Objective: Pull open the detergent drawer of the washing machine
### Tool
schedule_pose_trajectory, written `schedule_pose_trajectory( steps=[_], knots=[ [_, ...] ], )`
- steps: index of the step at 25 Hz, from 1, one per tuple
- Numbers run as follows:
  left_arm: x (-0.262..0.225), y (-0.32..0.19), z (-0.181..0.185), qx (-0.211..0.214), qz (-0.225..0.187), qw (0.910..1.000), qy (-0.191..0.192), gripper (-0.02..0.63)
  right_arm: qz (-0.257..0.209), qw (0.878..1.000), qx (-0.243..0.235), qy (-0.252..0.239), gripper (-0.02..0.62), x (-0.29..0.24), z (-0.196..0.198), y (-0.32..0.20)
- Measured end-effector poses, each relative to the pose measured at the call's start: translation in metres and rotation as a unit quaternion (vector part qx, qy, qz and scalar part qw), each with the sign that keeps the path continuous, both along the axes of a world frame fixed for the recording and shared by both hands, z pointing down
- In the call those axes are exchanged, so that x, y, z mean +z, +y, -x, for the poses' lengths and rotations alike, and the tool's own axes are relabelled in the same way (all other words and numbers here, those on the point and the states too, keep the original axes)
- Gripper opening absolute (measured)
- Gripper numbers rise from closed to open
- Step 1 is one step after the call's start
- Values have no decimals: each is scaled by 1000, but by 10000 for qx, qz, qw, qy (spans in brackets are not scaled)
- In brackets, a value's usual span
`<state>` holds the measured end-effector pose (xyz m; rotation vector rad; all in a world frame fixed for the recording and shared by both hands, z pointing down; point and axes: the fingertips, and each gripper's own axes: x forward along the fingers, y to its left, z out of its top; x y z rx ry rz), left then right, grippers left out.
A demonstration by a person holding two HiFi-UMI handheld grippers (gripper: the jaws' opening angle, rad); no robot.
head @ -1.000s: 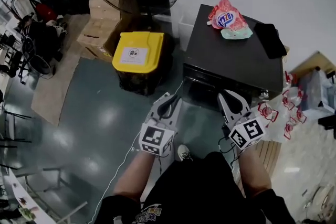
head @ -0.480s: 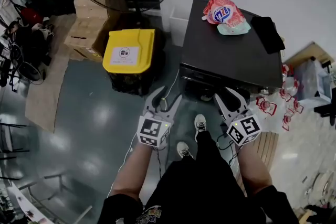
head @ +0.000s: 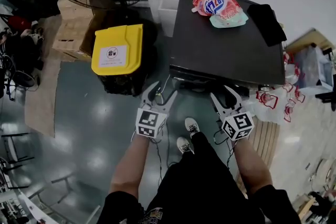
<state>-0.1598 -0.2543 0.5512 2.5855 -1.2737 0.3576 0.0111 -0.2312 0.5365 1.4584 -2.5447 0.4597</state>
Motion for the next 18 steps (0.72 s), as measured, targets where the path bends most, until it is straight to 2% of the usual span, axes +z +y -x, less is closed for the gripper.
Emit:
schedule_pose_trajectory(
  steps=[10, 13, 18],
  knots=[
    [63, -51, -16, -70, 495, 9985, -239, 244, 646, 9978, 127, 110, 222, 78, -16, -33],
    [73, -60, -20, -4, 555, 9980, -297, 247, 666, 9977, 109, 94, 198, 87, -17, -35],
    [82, -69, -28, 200, 576, 9974, -380, 249, 725, 9972, -33, 160, 213, 98, -10, -37]
  ],
)
